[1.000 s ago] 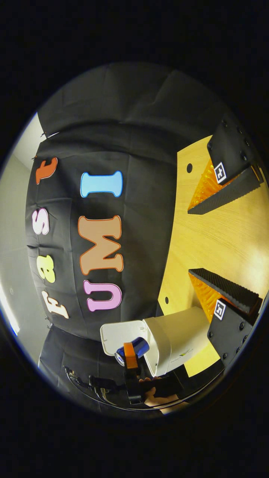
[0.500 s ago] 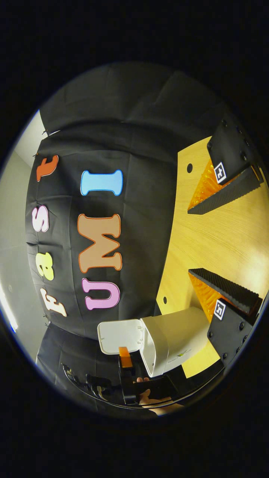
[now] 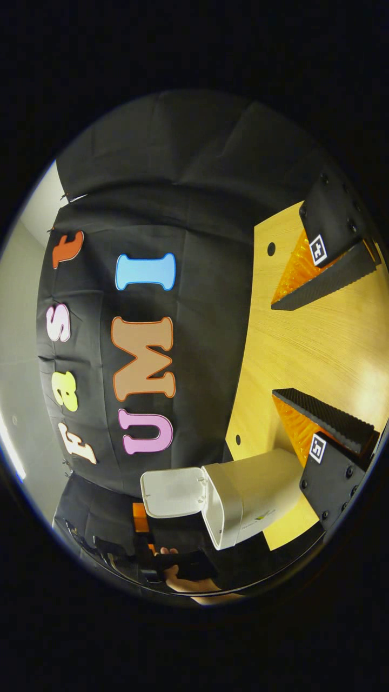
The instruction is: Press the lid of the desktop garbage bin to open it, pick up the crumpled paper on the desktop and throw it into the bin, then pick up the pop can on the desktop and drop it into the bin, and finally close the garbage bin lid.
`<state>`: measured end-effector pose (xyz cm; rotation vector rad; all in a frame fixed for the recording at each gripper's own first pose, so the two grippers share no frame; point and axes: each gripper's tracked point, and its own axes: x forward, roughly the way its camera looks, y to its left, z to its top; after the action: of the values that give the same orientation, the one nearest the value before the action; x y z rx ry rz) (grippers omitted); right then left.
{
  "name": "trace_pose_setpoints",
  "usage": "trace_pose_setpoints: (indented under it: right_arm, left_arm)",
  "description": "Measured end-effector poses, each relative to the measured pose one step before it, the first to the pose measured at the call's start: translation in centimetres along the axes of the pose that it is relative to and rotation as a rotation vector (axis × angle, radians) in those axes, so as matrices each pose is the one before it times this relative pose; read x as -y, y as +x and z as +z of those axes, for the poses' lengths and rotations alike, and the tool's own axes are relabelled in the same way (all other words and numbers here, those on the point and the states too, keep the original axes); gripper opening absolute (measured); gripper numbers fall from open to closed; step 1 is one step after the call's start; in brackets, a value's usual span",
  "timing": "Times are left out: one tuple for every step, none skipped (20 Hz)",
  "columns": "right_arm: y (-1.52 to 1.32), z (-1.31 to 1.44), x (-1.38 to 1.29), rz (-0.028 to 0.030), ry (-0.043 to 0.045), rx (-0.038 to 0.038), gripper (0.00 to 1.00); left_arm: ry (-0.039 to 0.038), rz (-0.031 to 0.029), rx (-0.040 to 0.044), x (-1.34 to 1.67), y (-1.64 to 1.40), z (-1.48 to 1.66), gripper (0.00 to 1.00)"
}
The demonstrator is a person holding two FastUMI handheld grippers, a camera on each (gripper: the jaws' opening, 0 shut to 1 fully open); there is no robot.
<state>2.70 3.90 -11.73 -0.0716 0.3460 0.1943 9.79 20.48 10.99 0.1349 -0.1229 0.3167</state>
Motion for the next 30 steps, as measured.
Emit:
trace_pose_setpoints:
  right_arm:
    - [-0.084, -0.076, 0.041, -0.00370, 0.00169, -0.00028, 0.96]
    - [0.037, -0.039, 0.152, -0.00358, 0.00154, -0.00145, 0.97]
    - [-0.090, -0.182, 0.054, -0.00308, 0.00245, -0.00199, 0.97]
    - [-0.148, -0.217, 0.029, -0.00316, 0.00181, -0.00141, 0.97]
    - [-0.046, -0.057, 0.042, -0.00419, 0.00081, -0.00315, 0.97]
    - [-0.060, -0.228, 0.160, -0.00501, 0.00071, -0.00189, 1.00]
    - [-0.165, -0.092, 0.079, -0.00552, 0.00155, -0.00013, 0.97]
    - [0.022, 0.044, 0.002, -0.00390, 0.00357, -0.00219, 0.97]
    - [-0.038, -0.119, 0.066, -0.00420, 0.00354, -0.00363, 0.97]
    - [-0.156, -0.298, 0.068, -0.00457, 0.00305, -0.00239, 0.97]
    - [-0.169, -0.081, 0.071, -0.00402, 0.00197, -0.00131, 0.97]
    - [-0.122, 0.132, 0.065, -0.00432, 0.00393, 0.00052, 0.97]
    - [-0.046, 0.072, 0.219, -0.00793, 0.00232, 0.00571, 1.00]
    - [-0.088, -0.038, 0.124, -0.00659, 0.00194, 0.00052, 0.97]
    - [-0.057, -0.199, 0.142, -0.00462, 0.00213, -0.00241, 0.96]
    - [-0.097, -0.068, 0.222, -0.00460, 0.00230, -0.00094, 0.97]
    - [-0.045, 0.015, 0.059, -0.00271, 0.00348, -0.00069, 0.97]
    - [0.069, 0.182, 0.016, -0.00037, 0.00294, 0.00012, 0.97]
    - [0.066, 0.130, -0.037, 0.00181, 0.00207, 0.00110, 0.97]
    - [-0.036, -0.075, -0.111, 0.00361, 0.00139, 0.00126, 0.97]
    - [0.031, 0.044, -0.128, 0.00392, 0.00007, -0.00122, 0.96]
    - [0.077, -0.047, -0.101, 0.00571, -0.00060, 0.00077, 0.96]
    - [0.071, 0.273, -0.208, 0.00575, -0.00292, 0.00454, 0.96]
    - [0.000, 0.140, -0.205, 0.00711, -0.00408, 0.00350, 0.96]
    - [0.047, 0.096, -0.188, 0.00774, -0.00455, 0.00281, 0.97]
    - [0.068, 0.002, -0.103, 0.00767, -0.00259, 0.00165, 0.96]
    - [0.152, 0.058, -0.115, 0.00903, 0.00131, -0.00112, 0.96]
    - [0.145, 0.001, -0.122, 0.00980, 0.00289, -0.00105, 0.96]
    - [0.090, 0.162, -0.198, 0.00881, 0.00281, -0.00021, 0.96]
    - [0.011, -0.204, -0.068, 0.00811, 0.00227, 0.00116, 0.96]
  left_arm:
    - [-0.00515, -0.00074, 0.00851, -0.096, 0.562, 0.662, 0.95]
    - [-0.00899, -0.00216, 0.00714, -0.133, 0.644, 0.542, 0.93]
    - [-0.00973, -0.00337, 0.00113, -0.032, 0.685, 0.312, 0.96]
    - [-0.00730, -0.00502, -0.00612, -0.013, 0.852, 0.173, 0.96]
    - [-0.00472, -0.00441, -0.01197, -0.118, 0.708, -0.125, 0.95]
    - [-0.00488, -0.00548, -0.01477, -0.107, 0.796, -0.101, 0.95]
    - [-0.00431, -0.00590, -0.01165, 0.009, 1.020, 0.048, 0.93]
    - [-0.00184, -0.00343, -0.01324, -0.075, 0.884, -0.208, 0.93]
    - [-0.00072, -0.00573, -0.02031, -0.002, 0.690, -0.502, 0.95]
    - [-0.00426, -0.00333, -0.02523, -0.002, 0.739, -0.496, 0.95]
    - [-0.00567, -0.00874, -0.03360, 0.131, 0.615, -0.695, 0.93]
    - [-0.00252, -0.00668, -0.03236, 0.024, 0.530, -0.661, 0.94]
    - [-0.00649, 0.00046, -0.02827, -0.119, 0.299, -0.561, 0.96]
    - [-0.00881, -0.00459, -0.02069, -0.072, 0.444, -0.207, 0.96]
    - [-0.00744, -0.00409, -0.02709, 0.077, 0.307, -0.527, 0.94]
    - [-0.00899, -0.00430, -0.02614, -0.024, 0.271, -0.504, 0.96]
    - [-0.00440, -0.00246, -0.02883, 0.099, 0.065, -0.776, 0.94]
    - [0.02259, 0.01188, -0.00303, -0.272, -0.098, -0.143, 0.93]
    - [0.01182, -0.00445, -0.00474, 0.021, -0.123, -0.010, 0.94]
    - [-0.00218, -0.00279, -0.00635, 0.116, -0.225, -0.032, 0.92]
    - [-0.00068, -0.00314, -0.00072, 0.183, -0.252, 0.095, 0.92]
    - [-0.00167, -0.00001, 0.00258, 0.033, -0.379, -0.020, 0.93]
    - [0.00036, 0.00096, -0.00029, 0.041, -0.369, -0.070, 0.92]
    - [0.00267, 0.00320, 0.00267, 0.056, -0.441, -0.092, 0.92]
    - [0.00041, 0.00253, 0.00293, 0.032, -0.918, -0.361, 0.93]
    - [0.00016, 0.00282, 0.00448, 0.067, -0.754, -0.151, 0.92]
    - [0.00027, 0.00213, 0.00153, 0.077, -0.835, -0.207, 0.93]
    - [-0.00064, 0.00346, -0.00363, 0.074, -0.738, -0.298, 0.92]
    - [-0.00262, 0.00032, -0.00217, 0.088, -0.834, -0.386, 0.93]
    - [-0.00530, 0.00040, -0.00214, 0.128, -0.822, -0.331, 0.93]
